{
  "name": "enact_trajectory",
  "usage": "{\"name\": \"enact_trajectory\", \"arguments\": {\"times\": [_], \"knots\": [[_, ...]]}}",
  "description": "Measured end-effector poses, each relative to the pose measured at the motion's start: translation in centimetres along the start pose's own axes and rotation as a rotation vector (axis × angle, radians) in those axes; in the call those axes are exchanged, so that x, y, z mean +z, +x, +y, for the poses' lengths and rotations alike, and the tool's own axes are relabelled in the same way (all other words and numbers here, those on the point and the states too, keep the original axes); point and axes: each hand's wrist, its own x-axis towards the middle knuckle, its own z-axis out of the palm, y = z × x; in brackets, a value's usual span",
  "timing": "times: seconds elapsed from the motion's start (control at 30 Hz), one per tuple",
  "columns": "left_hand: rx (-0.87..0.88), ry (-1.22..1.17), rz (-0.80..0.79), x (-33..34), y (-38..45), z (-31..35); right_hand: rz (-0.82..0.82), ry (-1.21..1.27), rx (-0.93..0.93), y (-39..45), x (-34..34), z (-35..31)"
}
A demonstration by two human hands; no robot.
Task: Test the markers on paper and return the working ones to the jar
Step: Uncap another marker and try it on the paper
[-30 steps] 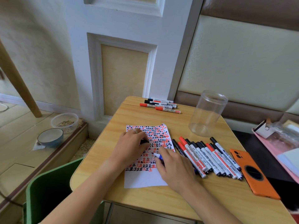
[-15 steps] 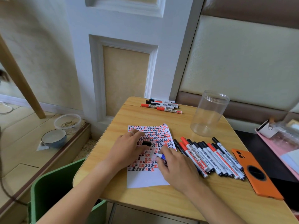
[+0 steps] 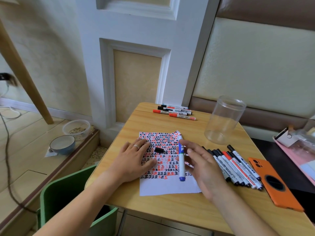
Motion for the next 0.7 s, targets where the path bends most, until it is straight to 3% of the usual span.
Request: {"name": "enact_trajectory", "arguments": {"times": [0.07, 0.43, 0.7], "knots": [[0.004, -0.01, 0.006, 0.0, 0.0, 0.0, -0.018, 0.047, 0.027, 0.0, 0.0, 0.4], [-0.02, 0.02, -0.01, 0.1, 0.2, 0.3, -0.038, -0.31, -0.105, -0.6, 0.9, 2.5], [-0.012, 0.046, -0.005, 0.3, 0.2, 0.2, 0.079, -0.52, -0.118, -1.1, 0.6, 2.9]]}}
